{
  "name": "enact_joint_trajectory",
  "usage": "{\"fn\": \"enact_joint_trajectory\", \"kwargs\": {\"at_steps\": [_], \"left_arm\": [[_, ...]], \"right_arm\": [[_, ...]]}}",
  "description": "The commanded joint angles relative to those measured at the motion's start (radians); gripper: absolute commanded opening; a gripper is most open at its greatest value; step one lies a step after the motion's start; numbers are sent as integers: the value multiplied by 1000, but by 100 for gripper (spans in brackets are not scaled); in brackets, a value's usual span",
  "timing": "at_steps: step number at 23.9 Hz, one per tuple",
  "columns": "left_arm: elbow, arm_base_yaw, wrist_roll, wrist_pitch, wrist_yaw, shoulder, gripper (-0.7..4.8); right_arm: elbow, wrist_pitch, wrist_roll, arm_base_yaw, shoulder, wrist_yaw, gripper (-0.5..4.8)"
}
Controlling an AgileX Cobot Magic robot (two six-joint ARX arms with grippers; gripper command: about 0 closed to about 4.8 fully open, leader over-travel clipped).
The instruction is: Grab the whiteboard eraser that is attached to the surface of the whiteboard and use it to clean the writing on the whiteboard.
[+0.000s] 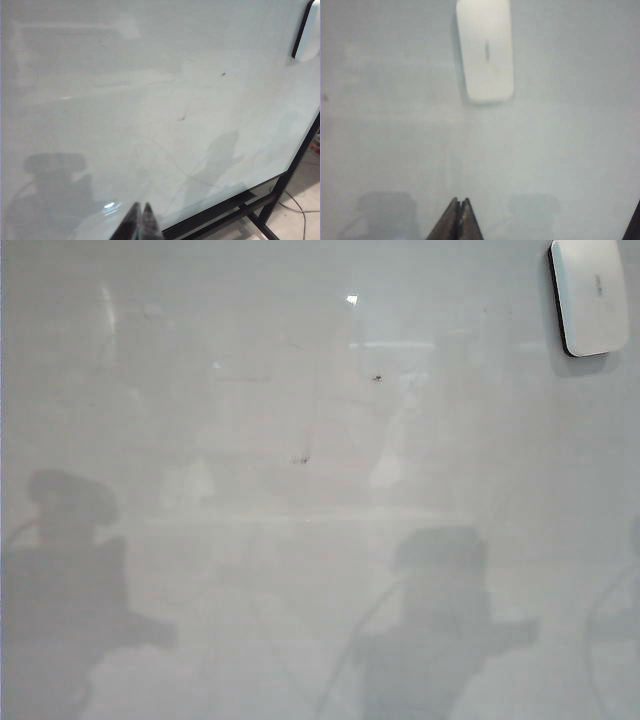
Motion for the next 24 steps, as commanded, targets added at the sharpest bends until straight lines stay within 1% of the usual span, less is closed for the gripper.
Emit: {"fn": "enact_joint_trajectory", "kwargs": {"at_steps": [1, 3, 7, 8, 16, 24], "left_arm": [[2, 0, 3, 10, 1, 1, -2], [2, 0, 3, 10, 1, 1, -2], [2, 0, 3, 10, 1, 1, -2], [2, 0, 3, 10, 1, 1, -2], [2, 0, 3, 10, 1, 1, -2], [2, 0, 3, 10, 1, 1, -2]], "right_arm": [[-54, 27, 29, 0, -2, 0, -1], [-90, 26, 53, 0, -2, 4, -1], [-160, 13, 56, 1, -2, 0, -1], [-171, -13, 69, 1, -2, 0, -1], [-174, -140, 78, 1, -2, 1, -1], [-174, -143, 78, 1, -3, 0, -1]]}}
